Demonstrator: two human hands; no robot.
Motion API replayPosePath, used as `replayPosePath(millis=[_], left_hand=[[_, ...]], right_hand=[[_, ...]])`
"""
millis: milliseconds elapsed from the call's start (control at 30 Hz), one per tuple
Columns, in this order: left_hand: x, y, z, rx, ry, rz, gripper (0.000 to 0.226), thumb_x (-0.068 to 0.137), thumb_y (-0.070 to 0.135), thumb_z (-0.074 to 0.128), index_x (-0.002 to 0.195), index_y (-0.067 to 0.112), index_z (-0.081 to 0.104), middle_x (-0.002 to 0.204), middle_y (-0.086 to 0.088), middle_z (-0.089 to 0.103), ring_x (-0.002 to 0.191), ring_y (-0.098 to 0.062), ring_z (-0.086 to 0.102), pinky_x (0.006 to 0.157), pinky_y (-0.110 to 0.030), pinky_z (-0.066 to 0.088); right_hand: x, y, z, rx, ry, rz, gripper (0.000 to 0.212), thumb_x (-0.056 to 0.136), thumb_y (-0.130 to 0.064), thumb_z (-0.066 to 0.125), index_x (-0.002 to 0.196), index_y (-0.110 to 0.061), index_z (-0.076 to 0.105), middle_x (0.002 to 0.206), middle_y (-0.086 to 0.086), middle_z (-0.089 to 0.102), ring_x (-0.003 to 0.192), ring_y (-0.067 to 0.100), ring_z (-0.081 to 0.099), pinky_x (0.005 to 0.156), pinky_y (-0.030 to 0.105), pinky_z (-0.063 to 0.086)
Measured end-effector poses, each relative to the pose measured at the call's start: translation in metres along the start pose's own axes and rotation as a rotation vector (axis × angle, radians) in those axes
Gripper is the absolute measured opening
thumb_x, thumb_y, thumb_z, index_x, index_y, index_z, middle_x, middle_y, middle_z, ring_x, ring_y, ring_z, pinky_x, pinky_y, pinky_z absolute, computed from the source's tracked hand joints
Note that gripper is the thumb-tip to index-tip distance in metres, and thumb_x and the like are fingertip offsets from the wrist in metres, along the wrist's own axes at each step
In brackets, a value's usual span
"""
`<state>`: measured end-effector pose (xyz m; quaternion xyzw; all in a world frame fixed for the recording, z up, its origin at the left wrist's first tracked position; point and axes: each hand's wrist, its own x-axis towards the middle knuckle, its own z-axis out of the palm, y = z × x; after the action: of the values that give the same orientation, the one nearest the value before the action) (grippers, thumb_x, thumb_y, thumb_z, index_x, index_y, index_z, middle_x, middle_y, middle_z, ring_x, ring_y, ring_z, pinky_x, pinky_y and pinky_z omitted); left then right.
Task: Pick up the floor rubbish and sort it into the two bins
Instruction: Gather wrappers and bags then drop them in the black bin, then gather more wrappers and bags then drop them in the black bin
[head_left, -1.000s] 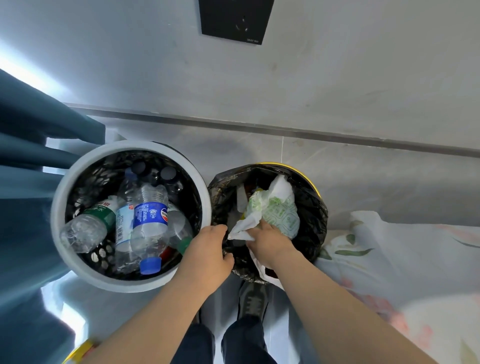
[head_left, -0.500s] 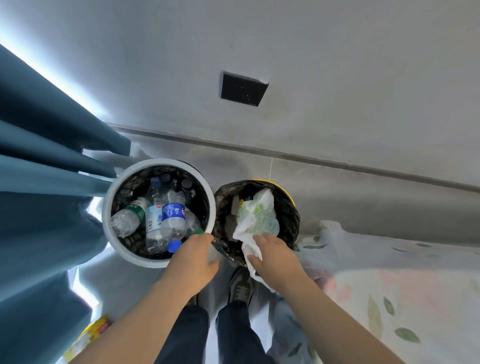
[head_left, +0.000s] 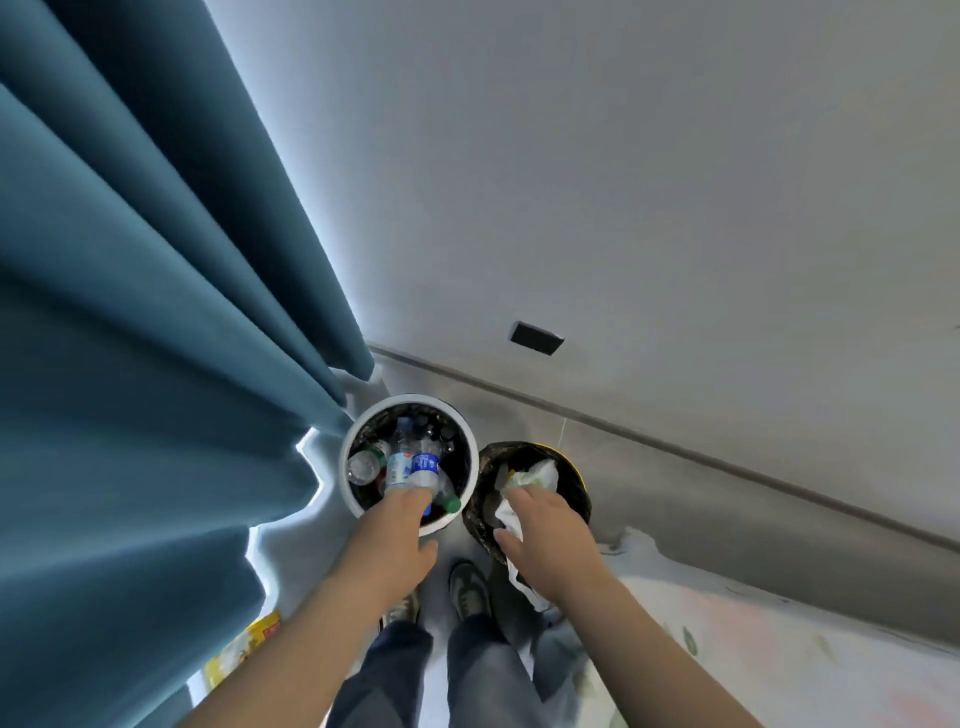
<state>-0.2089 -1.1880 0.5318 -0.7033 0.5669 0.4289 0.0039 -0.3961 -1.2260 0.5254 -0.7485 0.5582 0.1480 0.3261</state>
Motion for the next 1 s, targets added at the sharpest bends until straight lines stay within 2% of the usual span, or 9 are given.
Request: replayPosePath(millis=[100,233,367,500,600,767,900,1000], left_hand=[[-0.031,0.001,-0.016,-0.049,0.075,-0.084,0.042,0.086,0.024,0.060,0.126,0.020,0.052,0.122,-0.001,0.054,0.109,-0.021,0.056,0.084,-0.023,0.043],[-0.071,0.002,-0.021,-0.163,0.146,-0.228,0.042,0.086,0.028,0.061,0.126,0.019,0.051,0.124,-0.003,0.054,0.111,-0.022,0.055,0.091,-0.028,0.045],[-0.107,0.002,-0.022,-0.273,0.254,-0.342,0.042,0.087,0.029,0.060,0.127,0.017,0.050,0.126,-0.001,0.054,0.113,-0.017,0.053,0.093,-0.026,0.043],[-0.143,-0.006,-0.024,-0.326,0.384,-0.442,0.042,0.088,0.029,0.057,0.128,0.020,0.049,0.125,0.001,0.054,0.114,-0.015,0.053,0.086,-0.021,0.038],[-0.173,-0.017,-0.027,-0.353,0.465,-0.527,0.038,0.088,0.029,0.056,0.124,0.018,0.051,0.123,0.001,0.056,0.113,-0.016,0.053,0.087,-0.023,0.038],[-0.229,-0.041,-0.024,-0.470,0.593,-0.668,0.038,0.087,0.028,0.057,0.123,0.018,0.053,0.122,0.001,0.058,0.113,-0.018,0.055,0.093,-0.027,0.045],[-0.289,-0.067,-0.009,-0.552,0.680,-0.793,0.020,0.083,0.029,0.057,0.099,0.018,0.053,0.093,-0.001,0.056,0.099,-0.023,0.059,0.078,-0.029,0.042],[-0.332,-0.087,0.011,-0.614,0.753,-0.872,0.031,0.085,0.032,0.058,0.114,0.020,0.057,0.110,0.001,0.064,0.104,-0.018,0.059,0.083,-0.025,0.044]], right_hand=[[-0.010,-0.025,-0.025,-0.033,-0.003,-0.099,0.042,0.093,-0.031,0.051,0.133,-0.017,0.048,0.132,0.002,0.050,0.125,0.022,0.044,0.097,0.031,0.038],[-0.016,-0.054,-0.053,-0.116,-0.026,-0.239,0.040,0.090,-0.030,0.054,0.127,-0.017,0.050,0.125,0.000,0.054,0.118,0.022,0.049,0.092,0.032,0.043],[-0.020,-0.086,-0.074,-0.234,-0.037,-0.425,0.045,0.090,-0.028,0.054,0.134,-0.019,0.048,0.125,0.001,0.055,0.112,0.023,0.053,0.088,0.033,0.047],[-0.027,-0.127,-0.078,-0.308,-0.069,-0.576,0.046,0.091,-0.031,0.054,0.134,-0.018,0.047,0.126,0.001,0.055,0.114,0.022,0.052,0.091,0.032,0.046],[-0.038,-0.160,-0.072,-0.371,-0.104,-0.673,0.049,0.089,-0.030,0.054,0.136,-0.019,0.045,0.127,0.001,0.054,0.117,0.023,0.052,0.093,0.033,0.045],[-0.063,-0.219,-0.047,-0.496,-0.166,-0.862,0.038,0.087,-0.031,0.053,0.122,-0.017,0.052,0.121,0.002,0.057,0.113,0.025,0.054,0.090,0.034,0.046],[-0.102,-0.271,-0.018,-0.618,-0.201,-1.025,0.042,0.090,-0.035,0.053,0.129,-0.019,0.047,0.125,0.002,0.055,0.116,0.022,0.052,0.095,0.034,0.044],[-0.132,-0.305,0.013,-0.671,-0.239,-1.122,0.043,0.092,-0.034,0.052,0.131,-0.018,0.045,0.126,0.002,0.054,0.117,0.022,0.051,0.096,0.032,0.042]])
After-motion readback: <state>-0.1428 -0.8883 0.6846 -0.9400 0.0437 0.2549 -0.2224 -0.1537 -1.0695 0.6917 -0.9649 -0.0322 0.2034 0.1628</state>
